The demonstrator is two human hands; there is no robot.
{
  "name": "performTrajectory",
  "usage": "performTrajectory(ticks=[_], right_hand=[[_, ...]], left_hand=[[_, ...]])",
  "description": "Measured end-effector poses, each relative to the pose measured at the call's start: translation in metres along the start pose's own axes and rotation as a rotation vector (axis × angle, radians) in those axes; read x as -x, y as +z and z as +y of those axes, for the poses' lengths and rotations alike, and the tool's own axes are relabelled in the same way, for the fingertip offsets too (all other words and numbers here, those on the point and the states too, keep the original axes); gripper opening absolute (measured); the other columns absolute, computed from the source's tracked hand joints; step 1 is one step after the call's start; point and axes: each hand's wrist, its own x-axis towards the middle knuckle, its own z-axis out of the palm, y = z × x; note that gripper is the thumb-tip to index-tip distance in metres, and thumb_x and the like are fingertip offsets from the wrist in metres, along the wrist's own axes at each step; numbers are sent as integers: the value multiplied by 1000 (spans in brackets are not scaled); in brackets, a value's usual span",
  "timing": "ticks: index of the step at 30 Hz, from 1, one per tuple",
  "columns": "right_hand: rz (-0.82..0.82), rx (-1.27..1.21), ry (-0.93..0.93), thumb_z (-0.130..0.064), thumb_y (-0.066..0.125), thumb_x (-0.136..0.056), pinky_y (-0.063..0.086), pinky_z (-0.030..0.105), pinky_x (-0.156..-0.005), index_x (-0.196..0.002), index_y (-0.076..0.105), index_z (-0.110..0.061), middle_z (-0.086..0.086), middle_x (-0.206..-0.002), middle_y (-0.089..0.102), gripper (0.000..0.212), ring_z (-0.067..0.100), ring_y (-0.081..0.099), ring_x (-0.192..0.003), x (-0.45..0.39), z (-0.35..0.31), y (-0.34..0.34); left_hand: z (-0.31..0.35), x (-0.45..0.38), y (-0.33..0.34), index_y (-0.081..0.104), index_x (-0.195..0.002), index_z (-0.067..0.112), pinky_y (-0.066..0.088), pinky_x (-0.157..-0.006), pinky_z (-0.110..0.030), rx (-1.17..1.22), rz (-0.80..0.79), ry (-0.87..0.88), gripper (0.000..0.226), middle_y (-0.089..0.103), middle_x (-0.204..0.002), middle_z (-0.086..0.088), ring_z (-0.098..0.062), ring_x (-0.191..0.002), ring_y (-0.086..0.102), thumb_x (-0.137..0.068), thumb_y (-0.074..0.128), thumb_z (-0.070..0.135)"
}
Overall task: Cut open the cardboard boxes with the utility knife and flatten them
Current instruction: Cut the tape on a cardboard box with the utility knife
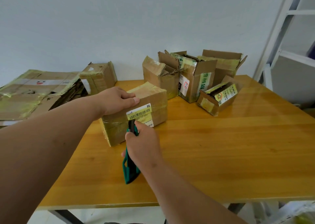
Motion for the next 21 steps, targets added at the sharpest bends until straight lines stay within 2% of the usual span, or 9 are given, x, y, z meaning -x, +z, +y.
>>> performTrajectory(ticks=[3,5,8,9,11,13,16,19,21], right_hand=[[-18,8,-12,-17,51,-100,61,31,-61,-109,58,-19,-3,-84,61,11,12,67,-59,-2,0,-6],[-31,41,-21,-16,52,-99,60,28,-59,-121,59,-17,-5,-85,61,23,13,68,-59,-2,2,-13],[-37,51,-14,-15,52,-98,57,25,-56,-137,53,-18,-4,-93,63,39,12,67,-57,-1,2,-17],[-32,50,-10,-15,52,-99,59,26,-57,-139,52,-19,-4,-95,63,41,12,67,-57,-2,1,-17],[-22,47,-6,-16,52,-99,60,28,-60,-142,50,-18,-7,-93,61,43,13,67,-58,-2,0,-16],[-22,56,-21,-16,51,-100,62,35,-66,-136,53,-12,-10,-84,58,36,16,70,-61,-2,0,-14],[-16,83,-33,-16,51,-100,62,37,-68,-138,50,-11,-13,-81,55,38,19,71,-64,1,2,-9],[-25,64,-19,-19,51,-101,60,27,-61,-150,40,-20,-11,-96,56,50,14,69,-63,5,6,-6],[-44,51,-21,-19,51,-101,59,26,-58,-148,43,-20,-7,-104,58,48,14,69,-63,8,8,-5]], left_hand=[[-10,6,-8,45,-142,38,34,-102,-32,13,-45,-3,62,38,-150,5,-20,-134,38,-86,53,62],[-20,10,-17,40,-144,42,34,-102,-31,78,-113,-25,66,39,-150,5,-19,-128,42,-83,61,59],[-32,20,-26,36,-142,49,32,-106,-33,95,-205,-15,89,39,-146,11,-15,-129,40,-63,62,81],[-35,22,-25,34,-142,52,28,-112,-36,78,-212,-3,87,35,-149,15,-16,-136,35,-64,57,84],[-37,25,-17,28,-146,50,14,-120,-41,56,-182,34,67,22,-155,21,-13,-147,15,-84,46,69],[-36,24,-9,24,-149,45,3,-121,-43,-23,-110,80,58,16,-158,21,-9,-148,4,-94,37,58],[-32,23,-2,24,-151,39,0,-121,-44,-90,-64,100,55,16,-159,17,-11,-149,4,-99,32,52],[-32,22,1,24,-152,37,3,-121,-44,-131,-55,113,54,17,-160,14,-14,-149,6,-100,30,52],[-30,24,2,24,-152,37,4,-121,-44,-135,-41,114,54,17,-160,13,-15,-149,7,-100,30,51]])
